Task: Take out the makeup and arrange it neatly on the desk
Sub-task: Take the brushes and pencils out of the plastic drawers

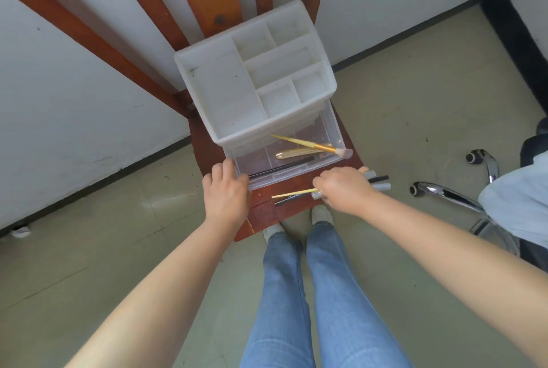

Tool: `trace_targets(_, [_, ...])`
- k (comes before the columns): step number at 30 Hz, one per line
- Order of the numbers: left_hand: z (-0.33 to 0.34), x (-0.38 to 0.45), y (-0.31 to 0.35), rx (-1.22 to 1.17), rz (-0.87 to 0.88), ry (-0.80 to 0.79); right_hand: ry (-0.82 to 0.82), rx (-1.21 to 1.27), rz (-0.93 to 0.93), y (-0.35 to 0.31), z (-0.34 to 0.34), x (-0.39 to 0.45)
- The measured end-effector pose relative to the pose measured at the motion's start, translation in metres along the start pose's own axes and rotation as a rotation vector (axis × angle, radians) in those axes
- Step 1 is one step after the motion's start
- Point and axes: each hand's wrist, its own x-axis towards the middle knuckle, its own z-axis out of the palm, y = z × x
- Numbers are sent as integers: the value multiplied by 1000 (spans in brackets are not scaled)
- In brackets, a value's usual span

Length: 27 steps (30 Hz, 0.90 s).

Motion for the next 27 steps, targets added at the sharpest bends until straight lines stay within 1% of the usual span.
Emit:
trace_targets(2, [-5,7,1,-20,40,-77,-74,28,52,6,13,6])
trace_targets(3, [-9,10,1,-39,113,-98,-60,28,71,8,16,11])
trace_targets(5, [-16,15,6,-139,270,-38,19,15,98,13,23,19])
trace_targets(6, [-14,20,8,-181,317,-33,27,2,87,14,24,20])
trace_targets(7, [-14,27,11,-213,345,-4,22,-15,79,14,26,21])
trace_targets(8, [-15,34,18,-228,349,-16,10,-31,79,15,25,21])
trace_targets(10, [-16,52,33,-226,333,-111,14,-38,58,17,26,22])
trace_targets(12, [-19,72,52,-192,386,-136,85,-108,3,19,27,25])
trace_targets(13, [-19,80,59,-149,421,-136,166,-112,-33,20,33,28])
trace_targets(14, [-19,87,65,-102,439,-148,197,-101,-69,20,35,29])
trace_targets(15, [-17,92,68,-53,447,-179,222,-101,-70,20,35,29])
trace_targets(16, [-15,94,69,-14,445,-213,171,-102,-74,20,35,28])
trace_targets(17, [-14,94,67,-3,426,-257,82,-110,-65,20,28,26])
trace_targets(18, [-14,92,66,-32,392,-314,17,-100,-53,20,24,27])
trace_targets(19, [-15,90,64,-73,351,-369,3,-75,-10,21,26,28])
trace_targets(20, [-15,89,62,-102,319,-417,50,-13,0,21,26,28])
trace_targets(21, [-17,90,62,-110,301,-450,45,-23,-23,19,24,25])
trace_targets(22, [-20,91,62,-107,293,-479,86,-45,-49,16,21,24])
trace_targets(23, [-23,92,63,-98,287,-506,92,-7,-64,15,25,26])
trace_targets(25, [-26,96,66,-106,273,-559,164,20,-57,22,33,31])
trace_targets(27, [-25,100,68,-133,245,-618,158,-13,-59,22,30,29])
